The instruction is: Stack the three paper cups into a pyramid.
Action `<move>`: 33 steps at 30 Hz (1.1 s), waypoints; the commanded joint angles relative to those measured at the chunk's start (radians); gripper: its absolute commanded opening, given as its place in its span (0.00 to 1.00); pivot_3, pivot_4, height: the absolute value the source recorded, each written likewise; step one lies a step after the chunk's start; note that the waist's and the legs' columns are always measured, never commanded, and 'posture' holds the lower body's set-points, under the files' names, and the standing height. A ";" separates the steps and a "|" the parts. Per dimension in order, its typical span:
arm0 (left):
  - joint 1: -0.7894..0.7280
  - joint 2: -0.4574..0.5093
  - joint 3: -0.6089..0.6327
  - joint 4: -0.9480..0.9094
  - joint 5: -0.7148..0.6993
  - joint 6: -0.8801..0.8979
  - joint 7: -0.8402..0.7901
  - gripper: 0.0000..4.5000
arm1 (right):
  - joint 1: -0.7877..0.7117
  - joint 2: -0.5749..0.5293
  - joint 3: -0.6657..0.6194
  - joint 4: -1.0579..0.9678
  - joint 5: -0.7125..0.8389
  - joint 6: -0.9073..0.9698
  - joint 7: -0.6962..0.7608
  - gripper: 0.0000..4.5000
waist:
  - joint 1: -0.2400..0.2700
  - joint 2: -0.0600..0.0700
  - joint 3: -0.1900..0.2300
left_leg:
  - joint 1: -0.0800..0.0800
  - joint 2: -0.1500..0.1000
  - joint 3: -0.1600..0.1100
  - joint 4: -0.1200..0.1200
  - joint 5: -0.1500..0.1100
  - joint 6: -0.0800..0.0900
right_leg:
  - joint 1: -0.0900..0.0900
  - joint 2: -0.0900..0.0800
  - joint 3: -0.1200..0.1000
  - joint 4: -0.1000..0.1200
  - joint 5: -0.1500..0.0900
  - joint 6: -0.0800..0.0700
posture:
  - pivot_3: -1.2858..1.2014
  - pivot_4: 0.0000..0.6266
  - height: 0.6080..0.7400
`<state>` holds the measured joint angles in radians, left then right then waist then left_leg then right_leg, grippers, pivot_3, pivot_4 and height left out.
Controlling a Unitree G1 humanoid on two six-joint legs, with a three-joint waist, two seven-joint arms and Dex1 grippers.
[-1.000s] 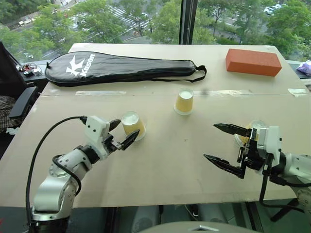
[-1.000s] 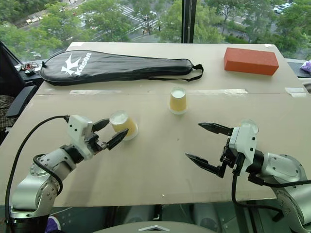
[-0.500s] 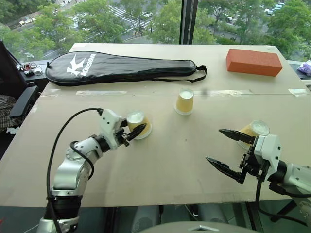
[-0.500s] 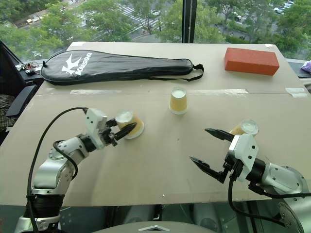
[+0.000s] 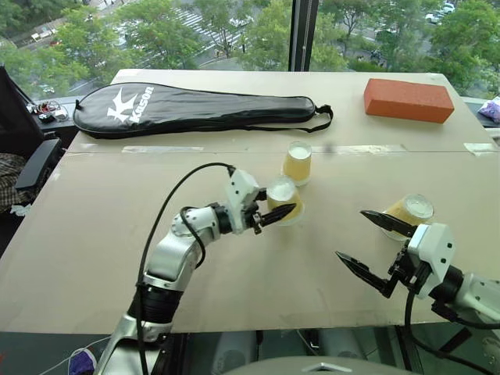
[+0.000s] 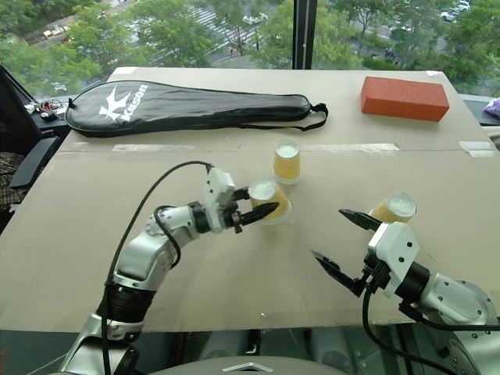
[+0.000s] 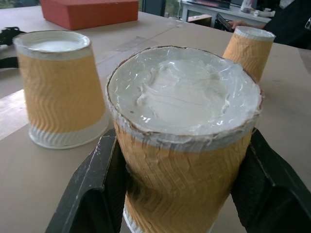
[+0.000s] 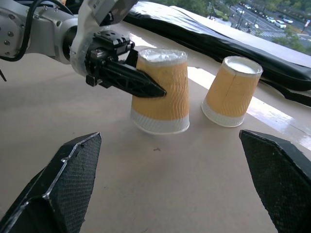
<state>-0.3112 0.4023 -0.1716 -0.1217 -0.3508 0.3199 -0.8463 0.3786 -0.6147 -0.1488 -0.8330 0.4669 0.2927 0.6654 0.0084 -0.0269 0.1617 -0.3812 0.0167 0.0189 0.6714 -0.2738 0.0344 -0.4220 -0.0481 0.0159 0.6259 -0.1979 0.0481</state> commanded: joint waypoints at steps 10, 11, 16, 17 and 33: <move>0.072 0.087 0.090 0.010 0.008 -0.030 -0.012 0.50 | -0.035 0.019 0.026 -0.049 -0.097 0.014 -0.109 1.00 | 0.004 0.000 0.000 | 0.000 0.002 -0.001 0.000 0.000 0.000 | 0.000 0.000 0.000 0.000 -0.002 0.003 | 0.52 0.24 1.00; 0.074 0.087 0.090 0.024 0.025 -0.044 0.000 0.61 | -0.063 0.021 0.041 -0.038 -0.102 0.025 -0.115 1.00 | 0.004 0.000 0.000 | 0.000 0.002 -0.001 0.000 0.000 0.000 | 0.000 0.000 0.000 0.000 -0.002 0.003 | 0.52 0.24 1.00; 0.107 0.072 0.119 -0.037 -0.030 -0.044 -0.006 1.00 | -0.226 0.036 0.083 0.035 -0.061 0.121 -0.128 1.00 | 0.000 0.000 0.000 | 0.001 0.002 -0.001 0.000 0.000 0.000 | 0.000 0.000 0.000 0.000 0.000 0.001 | 0.52 0.24 1.00; 0.120 0.072 0.142 -0.073 -0.066 -0.027 -0.006 1.00 | -0.287 0.043 0.101 0.074 -0.058 0.154 -0.131 1.00 | 0.002 0.000 0.000 | 0.000 0.003 -0.001 0.000 0.000 0.000 | 0.000 -0.001 0.000 0.000 0.000 0.000 | 0.52 0.24 1.00; 0.558 0.243 0.521 -0.536 -0.405 0.120 -0.029 1.00 | -0.869 0.320 0.292 0.639 -0.205 0.225 -0.244 1.00 | -0.021 0.002 0.002 | -0.002 0.004 0.001 -0.002 0.000 0.000 | -0.004 -0.001 0.001 0.000 0.001 -0.001 | 0.52 0.24 1.00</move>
<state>0.2322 0.6428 0.3192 -0.5878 -0.7165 0.4476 -0.8768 -0.4551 -0.3073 0.1503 -0.2165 0.2773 0.5339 0.4382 -0.0130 -0.0250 0.1642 -0.3835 0.0207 0.0192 0.6701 -0.2738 0.0343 -0.4258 -0.0493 0.0168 0.6261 -0.1973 0.0471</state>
